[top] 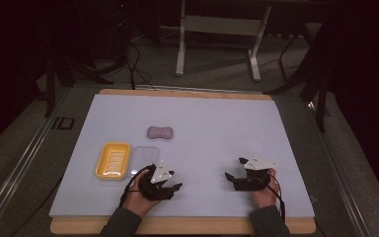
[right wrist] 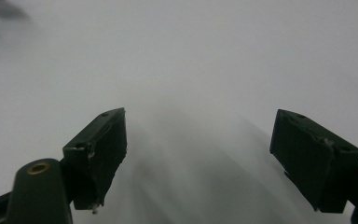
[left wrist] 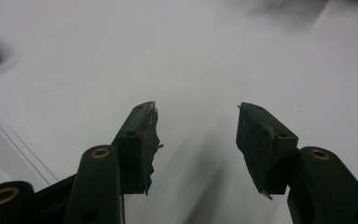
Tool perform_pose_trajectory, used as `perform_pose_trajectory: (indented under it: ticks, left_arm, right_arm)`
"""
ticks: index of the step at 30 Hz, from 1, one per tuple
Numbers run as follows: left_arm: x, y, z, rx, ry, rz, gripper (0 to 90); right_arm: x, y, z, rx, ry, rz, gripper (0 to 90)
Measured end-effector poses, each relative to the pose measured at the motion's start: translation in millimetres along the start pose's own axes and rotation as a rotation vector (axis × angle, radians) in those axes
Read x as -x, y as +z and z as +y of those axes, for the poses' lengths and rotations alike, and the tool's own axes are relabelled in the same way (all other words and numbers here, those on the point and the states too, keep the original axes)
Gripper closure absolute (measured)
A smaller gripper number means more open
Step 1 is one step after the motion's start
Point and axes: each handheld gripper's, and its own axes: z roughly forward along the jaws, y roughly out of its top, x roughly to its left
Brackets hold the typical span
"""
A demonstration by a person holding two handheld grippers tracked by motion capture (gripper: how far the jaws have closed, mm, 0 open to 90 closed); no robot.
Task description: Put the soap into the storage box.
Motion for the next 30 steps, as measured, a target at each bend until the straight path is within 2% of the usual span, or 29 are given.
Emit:
perform_pose_trajectory:
  ticks: [6,10,20,30]
  left_arm:
    - [-3.2,0.1,1.4,-0.002,-0.004,-0.035,48.1]
    - [-3.1,-0.5,2.8,-0.014,0.013,-0.035,48.0]
    - [-9.2,-4.7,5.2,-0.029,0.022,-0.043,48.1]
    - [-13.5,-6.3,8.4,-0.059,0.049,-0.048,48.4]
  right_arm:
    - [-0.1,-0.1,-0.1,0.003,-0.002,0.002,18.3]
    - [-0.2,-0.1,-0.1,0.003,-0.003,0.003,18.3]
    - [-0.4,-0.4,-0.1,0.002,-0.007,0.004,18.3]
    - [-0.5,-0.5,-0.2,0.006,-0.008,0.005,18.3]
